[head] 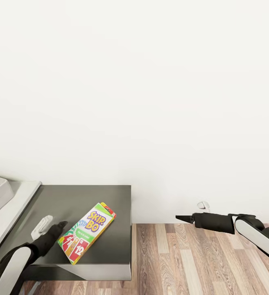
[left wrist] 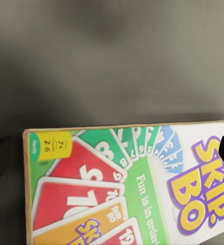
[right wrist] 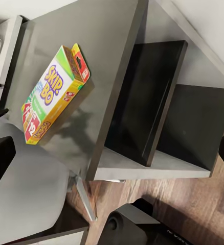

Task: Put all the toys in the child's room - the three board games (two on the bed and one on the table), the two jigsaw puzzles on the table, and the tennis ball on the table - inside the toy box on the table in the child's room.

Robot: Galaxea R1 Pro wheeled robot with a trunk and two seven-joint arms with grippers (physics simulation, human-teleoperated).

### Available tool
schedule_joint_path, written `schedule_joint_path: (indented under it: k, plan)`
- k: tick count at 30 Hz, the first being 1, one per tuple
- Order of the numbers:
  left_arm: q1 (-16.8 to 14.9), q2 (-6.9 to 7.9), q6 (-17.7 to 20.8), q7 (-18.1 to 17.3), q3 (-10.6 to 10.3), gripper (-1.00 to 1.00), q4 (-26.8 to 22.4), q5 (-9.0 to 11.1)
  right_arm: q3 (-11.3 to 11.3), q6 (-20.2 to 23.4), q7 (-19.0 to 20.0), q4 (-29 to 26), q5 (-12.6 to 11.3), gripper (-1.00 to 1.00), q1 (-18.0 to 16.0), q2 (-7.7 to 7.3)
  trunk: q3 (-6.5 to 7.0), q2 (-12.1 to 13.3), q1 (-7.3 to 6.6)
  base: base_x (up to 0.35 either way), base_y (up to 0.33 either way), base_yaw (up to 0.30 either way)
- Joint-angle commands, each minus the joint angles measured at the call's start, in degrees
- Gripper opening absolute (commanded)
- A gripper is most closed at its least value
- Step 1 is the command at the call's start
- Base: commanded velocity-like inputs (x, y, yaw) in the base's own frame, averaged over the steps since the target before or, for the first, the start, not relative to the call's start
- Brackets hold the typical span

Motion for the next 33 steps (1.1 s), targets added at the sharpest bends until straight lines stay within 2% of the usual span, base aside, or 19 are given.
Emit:
schedule_joint_path:
  k: [1, 5, 13, 33]
  plan:
    - [0.43, 0.06, 0.19, 0.59, 0.65, 1.00, -0.71, 0.63, 0.16, 0.16, -0.02, -0.01, -0.40, 1.00, -0.11, -0.06, -0.11, -0.12, 0.04, 0.000, 0.000, 0.000]
    - [1.70, 0.12, 0.55, 0.85, 1.95, 1.00, -2.28, 0.67, 0.17, 0.17, -0.02, -0.01, -0.40, 1.00, -0.11, -0.01, -0.11, -0.12, 0.04, 0.000, 0.000, 0.000]
    - [2.65, -0.09, 1.49, 2.05, 2.87, 1.00, -3.39, 0.71, 0.18, 0.17, -0.02, -0.04, -0.37, 1.00, -0.11, 0.02, -0.11, -0.12, 0.04, 0.000, 0.000, 0.000]
    - [2.75, -0.41, 1.94, 3.90, 3.03, 1.00, -3.18, 0.44, 0.18, 0.17, -0.01, -0.04, -0.38, 1.00, -0.11, -0.03, -0.11, -0.12, 0.04, 0.000, 0.000, 0.000]
